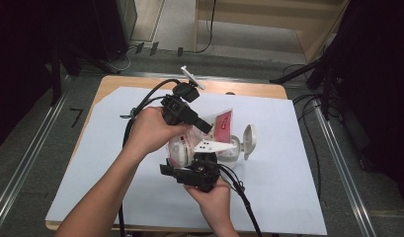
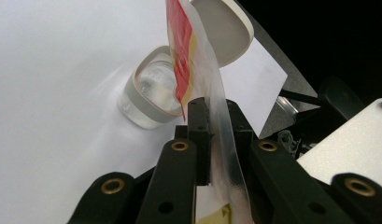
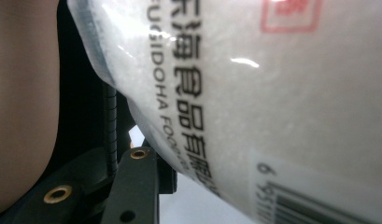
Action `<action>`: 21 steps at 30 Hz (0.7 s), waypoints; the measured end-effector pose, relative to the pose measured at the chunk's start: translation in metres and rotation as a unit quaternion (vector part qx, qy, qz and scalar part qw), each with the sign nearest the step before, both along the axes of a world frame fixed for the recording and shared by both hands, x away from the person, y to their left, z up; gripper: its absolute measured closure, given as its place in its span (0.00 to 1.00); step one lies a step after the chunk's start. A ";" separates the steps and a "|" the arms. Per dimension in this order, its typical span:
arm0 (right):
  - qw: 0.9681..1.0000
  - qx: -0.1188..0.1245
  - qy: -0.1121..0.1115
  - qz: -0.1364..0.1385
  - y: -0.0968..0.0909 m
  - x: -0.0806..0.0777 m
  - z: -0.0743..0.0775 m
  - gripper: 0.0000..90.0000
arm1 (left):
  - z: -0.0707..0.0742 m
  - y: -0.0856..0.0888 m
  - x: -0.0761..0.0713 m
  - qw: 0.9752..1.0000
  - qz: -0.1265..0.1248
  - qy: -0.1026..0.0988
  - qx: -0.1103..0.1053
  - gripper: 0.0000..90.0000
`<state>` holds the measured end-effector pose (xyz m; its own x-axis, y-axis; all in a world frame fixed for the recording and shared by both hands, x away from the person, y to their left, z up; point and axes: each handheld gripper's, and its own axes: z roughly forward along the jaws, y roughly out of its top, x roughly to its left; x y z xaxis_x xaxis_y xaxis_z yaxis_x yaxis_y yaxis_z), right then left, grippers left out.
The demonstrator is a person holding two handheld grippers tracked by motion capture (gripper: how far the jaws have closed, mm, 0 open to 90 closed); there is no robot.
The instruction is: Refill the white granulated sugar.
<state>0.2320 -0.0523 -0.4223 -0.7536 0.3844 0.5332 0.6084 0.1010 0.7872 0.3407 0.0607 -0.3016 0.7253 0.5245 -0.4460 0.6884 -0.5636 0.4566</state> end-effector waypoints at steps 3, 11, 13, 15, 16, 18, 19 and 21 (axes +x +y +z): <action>1.000 0.003 0.005 0.003 0.000 0.001 0.001 0.70 | 0.000 0.001 0.001 1.000 0.003 0.002 -0.002 0.95; 1.000 0.003 0.003 0.009 0.003 0.002 0.002 0.70 | -0.001 0.008 -0.001 0.999 0.015 -0.010 -0.027 0.94; 1.000 0.001 0.007 0.011 0.005 0.002 0.002 0.70 | -0.004 0.010 -0.003 0.998 0.032 -0.018 -0.042 0.95; 1.000 0.001 0.008 0.010 0.005 0.002 0.002 0.70 | -0.005 0.009 -0.002 0.999 0.029 -0.018 -0.040 0.96; 1.000 0.001 0.008 0.010 0.006 0.002 0.002 0.70 | -0.004 0.009 -0.002 0.999 0.027 -0.020 -0.039 0.96; 1.000 -0.002 0.003 0.010 0.007 0.001 0.004 0.69 | -0.003 0.011 -0.004 0.998 0.033 -0.023 -0.044 0.97; 1.000 -0.002 0.003 0.010 0.007 0.001 0.004 0.69 | -0.003 0.011 -0.004 0.998 0.033 -0.023 -0.044 0.97; 1.000 -0.009 -0.006 0.010 0.008 0.000 0.005 0.69 | -0.003 0.013 -0.004 0.998 0.034 -0.023 -0.047 0.98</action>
